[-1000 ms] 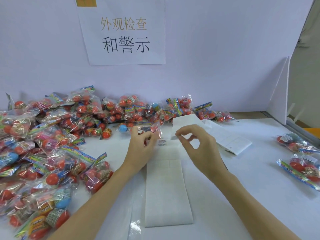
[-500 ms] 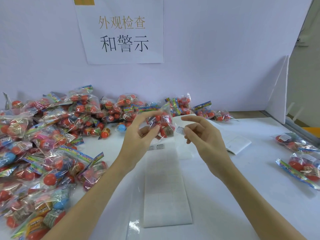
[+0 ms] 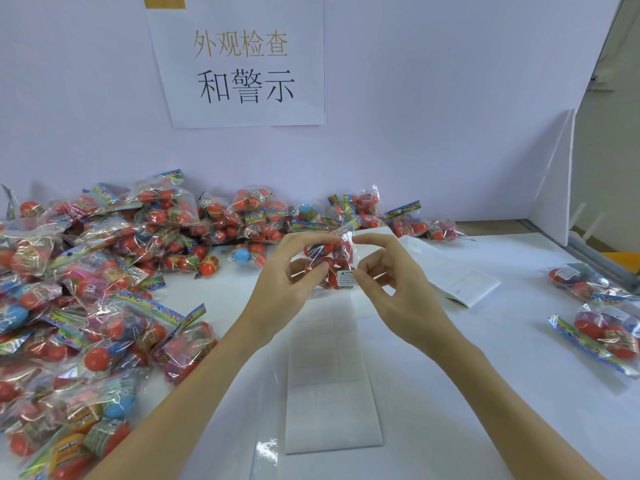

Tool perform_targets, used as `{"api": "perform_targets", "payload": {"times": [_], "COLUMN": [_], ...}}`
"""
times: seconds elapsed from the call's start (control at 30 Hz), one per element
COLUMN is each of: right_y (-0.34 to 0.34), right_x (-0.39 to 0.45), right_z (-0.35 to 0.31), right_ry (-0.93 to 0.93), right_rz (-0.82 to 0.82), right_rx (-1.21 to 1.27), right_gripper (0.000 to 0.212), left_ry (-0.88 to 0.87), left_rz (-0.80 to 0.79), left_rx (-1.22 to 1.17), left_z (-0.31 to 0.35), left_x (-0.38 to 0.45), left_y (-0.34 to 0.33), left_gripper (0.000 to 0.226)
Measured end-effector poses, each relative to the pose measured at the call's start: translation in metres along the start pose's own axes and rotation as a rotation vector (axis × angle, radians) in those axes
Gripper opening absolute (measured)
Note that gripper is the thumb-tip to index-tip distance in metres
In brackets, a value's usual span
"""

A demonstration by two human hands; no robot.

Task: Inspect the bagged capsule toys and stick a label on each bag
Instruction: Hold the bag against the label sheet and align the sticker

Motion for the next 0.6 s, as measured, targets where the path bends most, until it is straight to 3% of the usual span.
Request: {"api": "perform_targets", "payload": {"times": [0.33, 0.6], "right_y": [-0.0026, -0.0022], "right_x": [-0.0007, -0.0020], "right_z": [0.0005, 0.0009], "right_ry": [-0.007, -0.017], "right_rz": [-0.003, -0.005], "right_rx": [0.009, -0.024], "right_gripper": [0.043, 0.043], "left_ry": [-0.025, -0.057], "left_rz": [-0.030, -0.025], "left_rx": [0.021, 0.040], "left_z": [0.0018, 0.0047], "left_x": [-0.0001, 0.0000], "left_y": [-0.0017, -0.0018], "left_gripper": [0.037, 0.045]}}
Point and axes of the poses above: each hand's wrist, its own x-axis towards the middle knuckle, its own y-axis out of the back of the hand, z = x × y, the point moved 10 cm from there along x, towards the middle knuckle, and after that the axes turned 15 degrees about y, right-handed, at the moved point
